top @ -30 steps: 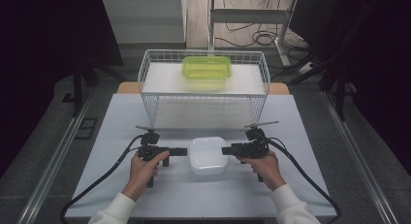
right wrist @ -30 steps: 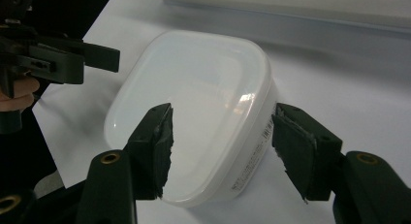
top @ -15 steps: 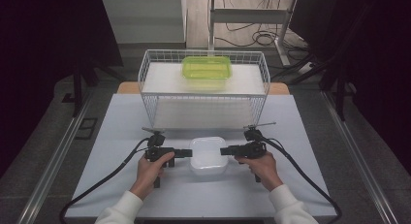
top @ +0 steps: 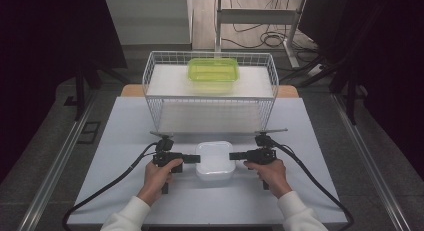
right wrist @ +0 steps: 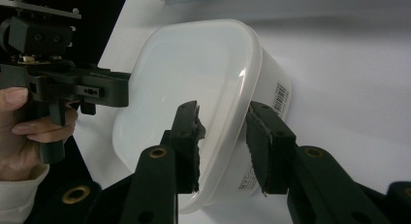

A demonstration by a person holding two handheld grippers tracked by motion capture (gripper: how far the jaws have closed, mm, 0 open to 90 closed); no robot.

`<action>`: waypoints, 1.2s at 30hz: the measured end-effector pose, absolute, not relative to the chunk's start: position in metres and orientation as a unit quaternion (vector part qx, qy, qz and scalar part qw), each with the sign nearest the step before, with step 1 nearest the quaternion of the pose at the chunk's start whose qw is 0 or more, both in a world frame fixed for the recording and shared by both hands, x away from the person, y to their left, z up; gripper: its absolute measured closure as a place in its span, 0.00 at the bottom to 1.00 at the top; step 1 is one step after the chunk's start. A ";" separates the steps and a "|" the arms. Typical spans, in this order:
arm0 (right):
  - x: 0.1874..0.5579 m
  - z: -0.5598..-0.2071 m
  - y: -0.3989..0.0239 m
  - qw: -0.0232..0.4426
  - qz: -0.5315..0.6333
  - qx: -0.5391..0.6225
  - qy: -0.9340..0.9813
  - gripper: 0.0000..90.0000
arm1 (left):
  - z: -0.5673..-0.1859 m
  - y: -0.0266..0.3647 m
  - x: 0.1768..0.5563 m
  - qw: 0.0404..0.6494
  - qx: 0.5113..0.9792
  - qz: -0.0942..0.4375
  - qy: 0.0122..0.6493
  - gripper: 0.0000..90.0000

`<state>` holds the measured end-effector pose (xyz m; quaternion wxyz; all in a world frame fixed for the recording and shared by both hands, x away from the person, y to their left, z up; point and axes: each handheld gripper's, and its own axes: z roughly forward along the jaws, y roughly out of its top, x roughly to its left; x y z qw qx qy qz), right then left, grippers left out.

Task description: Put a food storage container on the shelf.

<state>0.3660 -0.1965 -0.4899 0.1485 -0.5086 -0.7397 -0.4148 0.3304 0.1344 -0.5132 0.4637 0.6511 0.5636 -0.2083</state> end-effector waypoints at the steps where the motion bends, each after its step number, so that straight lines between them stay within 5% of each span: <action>1: 0.366 -0.490 -0.197 0.149 -0.414 -0.510 -0.739 0.73 | -0.512 0.134 0.330 0.465 0.651 -0.205 0.564 0.76; 15: 0.356 -0.478 -0.202 0.116 -0.435 -0.502 -0.738 0.83 | -0.503 0.134 0.323 0.484 0.653 -0.186 0.551 0.88; 36: 0.350 -0.461 -0.202 0.085 -0.456 -0.462 -0.756 0.84 | -0.488 0.133 0.322 0.488 0.677 -0.149 0.531 0.88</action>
